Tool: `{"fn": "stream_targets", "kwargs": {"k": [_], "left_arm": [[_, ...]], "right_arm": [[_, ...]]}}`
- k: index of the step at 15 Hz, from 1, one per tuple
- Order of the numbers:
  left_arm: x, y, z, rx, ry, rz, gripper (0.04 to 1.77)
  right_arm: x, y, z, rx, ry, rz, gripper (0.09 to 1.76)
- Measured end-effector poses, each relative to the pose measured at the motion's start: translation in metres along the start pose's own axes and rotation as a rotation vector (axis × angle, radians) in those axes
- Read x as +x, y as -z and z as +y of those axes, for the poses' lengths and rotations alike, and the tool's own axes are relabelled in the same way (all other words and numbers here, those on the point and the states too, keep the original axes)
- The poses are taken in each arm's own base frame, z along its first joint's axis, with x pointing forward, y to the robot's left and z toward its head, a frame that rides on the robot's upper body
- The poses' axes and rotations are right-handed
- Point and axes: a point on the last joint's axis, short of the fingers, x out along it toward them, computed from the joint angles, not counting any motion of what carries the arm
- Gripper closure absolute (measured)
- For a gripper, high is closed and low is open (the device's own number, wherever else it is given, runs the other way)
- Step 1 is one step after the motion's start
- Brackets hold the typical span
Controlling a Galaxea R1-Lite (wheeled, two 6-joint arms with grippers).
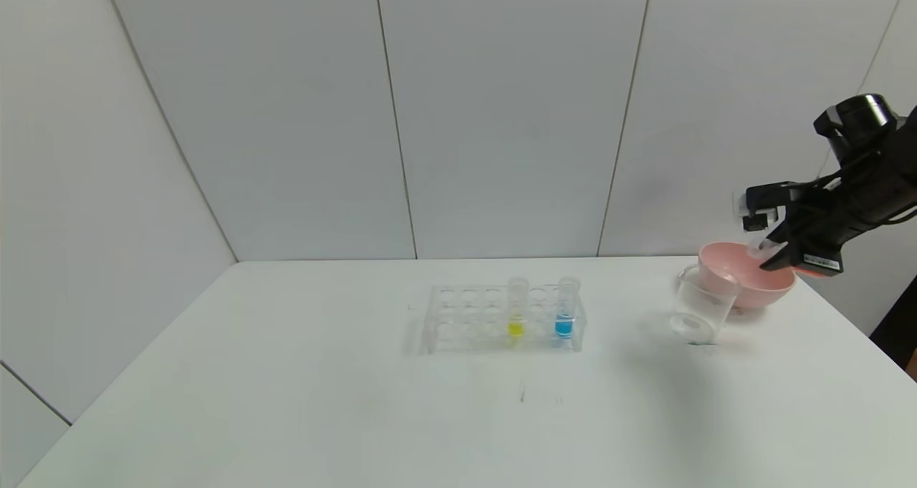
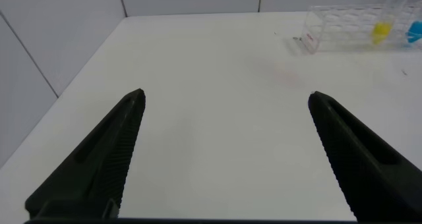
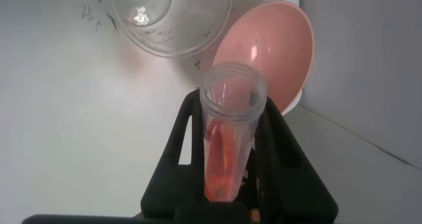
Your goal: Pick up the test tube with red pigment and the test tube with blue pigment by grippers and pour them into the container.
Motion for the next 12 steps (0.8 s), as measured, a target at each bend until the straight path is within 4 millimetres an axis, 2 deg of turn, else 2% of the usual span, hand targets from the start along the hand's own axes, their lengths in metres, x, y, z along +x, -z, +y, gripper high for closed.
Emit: {"fn": "stream_targets", "kwargs": {"k": [5, 12], "left_arm": [[0.000, 0.000, 0.000, 0.000, 0.000, 0.000, 0.05], [0.000, 0.000, 0.000, 0.000, 0.000, 0.000, 0.05]], "right_arm": [[0.008, -0.007, 0.000, -0.051, 0.011, 0.043, 1.35], [0.008, -0.018, 0.003, -0.127, 0.027, 0.101, 1.35]]}}
